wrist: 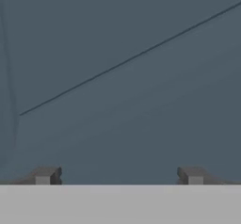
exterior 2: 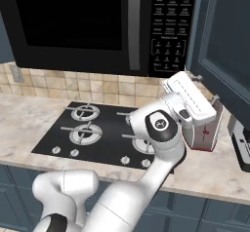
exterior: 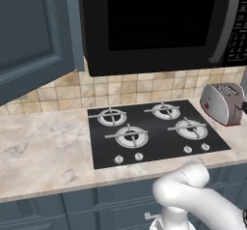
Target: Close all open cabinet doors.
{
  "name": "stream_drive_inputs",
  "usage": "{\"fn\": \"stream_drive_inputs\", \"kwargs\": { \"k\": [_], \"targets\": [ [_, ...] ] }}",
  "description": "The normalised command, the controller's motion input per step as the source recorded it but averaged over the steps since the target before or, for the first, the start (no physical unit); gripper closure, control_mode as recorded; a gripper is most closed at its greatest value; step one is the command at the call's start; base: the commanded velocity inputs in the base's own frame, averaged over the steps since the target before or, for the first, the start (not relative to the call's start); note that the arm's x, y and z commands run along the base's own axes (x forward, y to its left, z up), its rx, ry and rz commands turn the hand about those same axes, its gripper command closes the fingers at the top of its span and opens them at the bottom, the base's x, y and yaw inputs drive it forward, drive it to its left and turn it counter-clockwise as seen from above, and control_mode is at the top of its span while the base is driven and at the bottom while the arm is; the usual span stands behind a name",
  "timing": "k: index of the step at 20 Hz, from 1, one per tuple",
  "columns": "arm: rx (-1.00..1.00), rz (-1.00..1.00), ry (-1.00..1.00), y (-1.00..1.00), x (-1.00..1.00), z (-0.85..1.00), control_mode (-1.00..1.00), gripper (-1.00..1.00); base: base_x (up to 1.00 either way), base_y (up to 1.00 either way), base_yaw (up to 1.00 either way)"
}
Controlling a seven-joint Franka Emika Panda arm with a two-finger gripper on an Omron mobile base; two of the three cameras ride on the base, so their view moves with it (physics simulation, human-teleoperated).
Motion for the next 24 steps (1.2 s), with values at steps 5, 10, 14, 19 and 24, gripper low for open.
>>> {"fn": "stream_drive_inputs", "kwargs": {
  "k": [5,10,14,19,24],
  "targets": [
    [0.0,0.0,0.0,-0.59,0.0,0.0,-1.0,-1.0,0.0,0.0,0.0],
    [0.0,0.01,0.0,-0.56,0.01,0.0,-1.0,-1.0,0.0,0.0,0.0],
    [0.0,0.09,0.0,-0.45,0.06,0.0,-1.0,-1.0,0.0,0.0,0.0],
    [0.0,0.18,0.0,-0.44,0.14,0.0,-1.0,-1.0,0.0,0.0,0.0],
    [0.0,0.24,0.0,-0.44,0.18,0.0,-1.0,-1.0,0.0,0.0,0.0]
  ]
}}
